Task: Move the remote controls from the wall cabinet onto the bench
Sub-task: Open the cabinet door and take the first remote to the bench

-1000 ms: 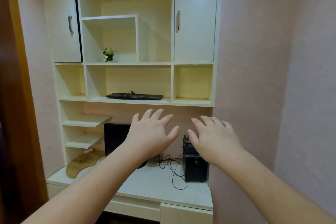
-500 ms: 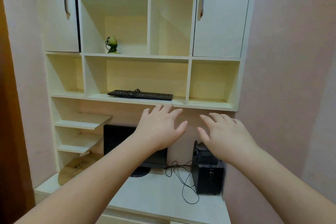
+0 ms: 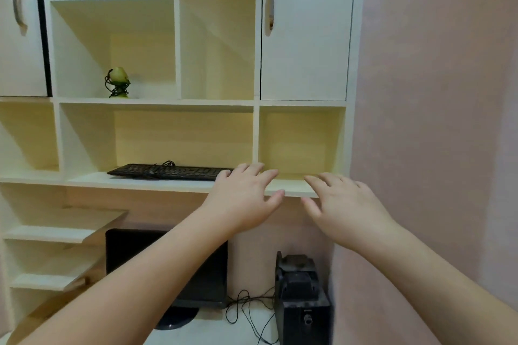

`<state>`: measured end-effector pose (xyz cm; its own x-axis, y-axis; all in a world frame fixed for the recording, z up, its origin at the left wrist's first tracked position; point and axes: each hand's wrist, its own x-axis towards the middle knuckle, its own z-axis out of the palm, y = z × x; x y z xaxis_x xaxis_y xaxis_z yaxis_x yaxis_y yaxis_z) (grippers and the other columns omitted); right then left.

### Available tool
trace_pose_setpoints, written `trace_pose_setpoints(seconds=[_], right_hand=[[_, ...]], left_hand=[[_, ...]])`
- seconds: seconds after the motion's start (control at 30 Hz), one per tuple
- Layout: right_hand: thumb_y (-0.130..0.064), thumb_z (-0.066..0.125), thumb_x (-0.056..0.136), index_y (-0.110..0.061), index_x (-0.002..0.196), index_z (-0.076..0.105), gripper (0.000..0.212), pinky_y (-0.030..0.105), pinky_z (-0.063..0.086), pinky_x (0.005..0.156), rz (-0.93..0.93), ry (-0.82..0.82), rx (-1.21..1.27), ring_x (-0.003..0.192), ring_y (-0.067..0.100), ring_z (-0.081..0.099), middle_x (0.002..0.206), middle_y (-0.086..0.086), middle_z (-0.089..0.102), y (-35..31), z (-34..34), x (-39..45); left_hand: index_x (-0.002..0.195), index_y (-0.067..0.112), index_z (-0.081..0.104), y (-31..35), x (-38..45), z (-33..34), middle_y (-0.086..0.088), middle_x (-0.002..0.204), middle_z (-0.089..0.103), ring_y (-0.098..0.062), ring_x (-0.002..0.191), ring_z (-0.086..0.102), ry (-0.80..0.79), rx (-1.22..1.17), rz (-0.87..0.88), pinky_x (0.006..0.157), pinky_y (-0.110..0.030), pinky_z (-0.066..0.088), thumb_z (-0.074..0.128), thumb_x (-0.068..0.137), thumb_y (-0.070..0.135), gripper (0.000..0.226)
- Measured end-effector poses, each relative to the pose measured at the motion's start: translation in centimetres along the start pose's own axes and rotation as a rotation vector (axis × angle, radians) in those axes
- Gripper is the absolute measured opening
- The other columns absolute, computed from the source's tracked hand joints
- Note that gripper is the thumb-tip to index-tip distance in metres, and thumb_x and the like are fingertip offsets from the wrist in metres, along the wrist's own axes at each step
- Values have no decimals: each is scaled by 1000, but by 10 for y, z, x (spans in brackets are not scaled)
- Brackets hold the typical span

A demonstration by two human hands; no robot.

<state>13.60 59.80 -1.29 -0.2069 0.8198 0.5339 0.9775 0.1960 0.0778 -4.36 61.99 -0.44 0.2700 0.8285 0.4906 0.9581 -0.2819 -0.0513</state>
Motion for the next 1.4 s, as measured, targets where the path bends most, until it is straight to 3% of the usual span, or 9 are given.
trace_pose_setpoints(seconds=[0.37,0.5,0.63,1.13,1.3,1.4], right_hand=[[-51,25,97,-29,145,28,54,39,32,103,-48,103,-25,134,21,35,145,-2,40,43,2,108],[-51,23,97,-28,147,25,55,39,32,104,-46,117,-32,135,21,33,148,-1,36,34,0,142],[-49,24,98,-28,147,23,54,41,31,104,-15,148,-48,136,23,32,149,1,35,19,-6,176],[-43,38,96,-30,146,29,53,38,35,102,2,304,1,133,20,37,147,-2,38,-30,-32,280],[-40,41,94,-26,144,35,51,39,37,105,16,449,168,128,18,43,140,-2,46,-18,-50,325],[-34,43,94,-23,144,35,52,35,37,103,7,521,285,127,16,45,138,-1,48,-10,-62,350]], left_hand=[[146,33,31,-14,113,-5,6,152,35,-15,140,28,144,92,30,110,-42,28,26,96,57,56],[131,29,49,-40,139,-12,6,135,52,-15,126,44,283,66,77,100,-37,35,33,96,49,43],[126,26,53,-72,160,-17,4,125,59,-18,116,52,400,31,99,94,-36,39,38,96,43,38],[148,24,29,-153,255,-19,1,145,45,-22,129,43,402,-34,155,98,-38,38,41,95,44,57],[149,23,26,-154,283,-27,1,143,47,-22,126,45,589,53,215,95,-36,37,42,95,48,62],[152,20,17,-151,300,-29,-2,151,37,-22,132,39,597,25,199,101,-36,35,44,94,52,71]])
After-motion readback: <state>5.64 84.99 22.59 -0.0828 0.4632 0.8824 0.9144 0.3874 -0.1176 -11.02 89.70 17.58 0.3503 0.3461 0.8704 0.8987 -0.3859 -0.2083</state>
